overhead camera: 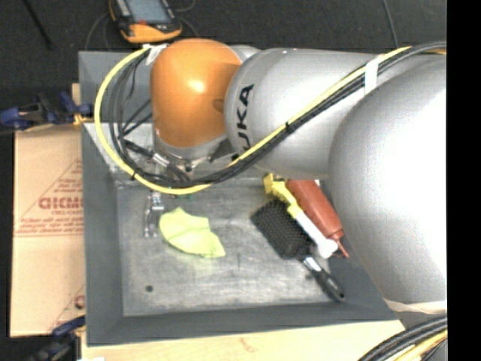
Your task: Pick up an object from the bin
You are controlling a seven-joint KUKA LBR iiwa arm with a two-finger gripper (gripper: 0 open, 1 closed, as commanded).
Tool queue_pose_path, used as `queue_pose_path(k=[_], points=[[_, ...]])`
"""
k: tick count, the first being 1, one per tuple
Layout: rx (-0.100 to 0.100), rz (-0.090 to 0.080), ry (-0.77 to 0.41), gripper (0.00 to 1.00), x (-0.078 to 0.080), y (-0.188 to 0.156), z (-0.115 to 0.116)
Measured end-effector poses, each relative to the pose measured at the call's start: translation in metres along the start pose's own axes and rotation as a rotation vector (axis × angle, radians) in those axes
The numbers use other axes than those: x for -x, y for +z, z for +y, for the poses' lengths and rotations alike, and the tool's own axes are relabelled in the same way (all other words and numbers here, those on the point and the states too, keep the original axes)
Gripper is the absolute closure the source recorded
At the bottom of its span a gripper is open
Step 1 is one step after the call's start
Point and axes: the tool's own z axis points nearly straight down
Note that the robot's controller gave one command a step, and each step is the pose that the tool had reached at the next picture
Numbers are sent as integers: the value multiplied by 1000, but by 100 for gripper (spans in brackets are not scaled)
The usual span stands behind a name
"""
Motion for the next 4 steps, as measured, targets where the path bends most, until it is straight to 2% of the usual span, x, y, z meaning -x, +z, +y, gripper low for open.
queue_pose_path(k=[1, 2, 3, 4], points=[[2, -8, 4, 0, 2, -5, -1], [3, -11, 68, 0, 30, 11, -20], [2, -11, 248, 0, 16, 53, -15], [-1, 0, 355, 0, -11, 61, -38]])
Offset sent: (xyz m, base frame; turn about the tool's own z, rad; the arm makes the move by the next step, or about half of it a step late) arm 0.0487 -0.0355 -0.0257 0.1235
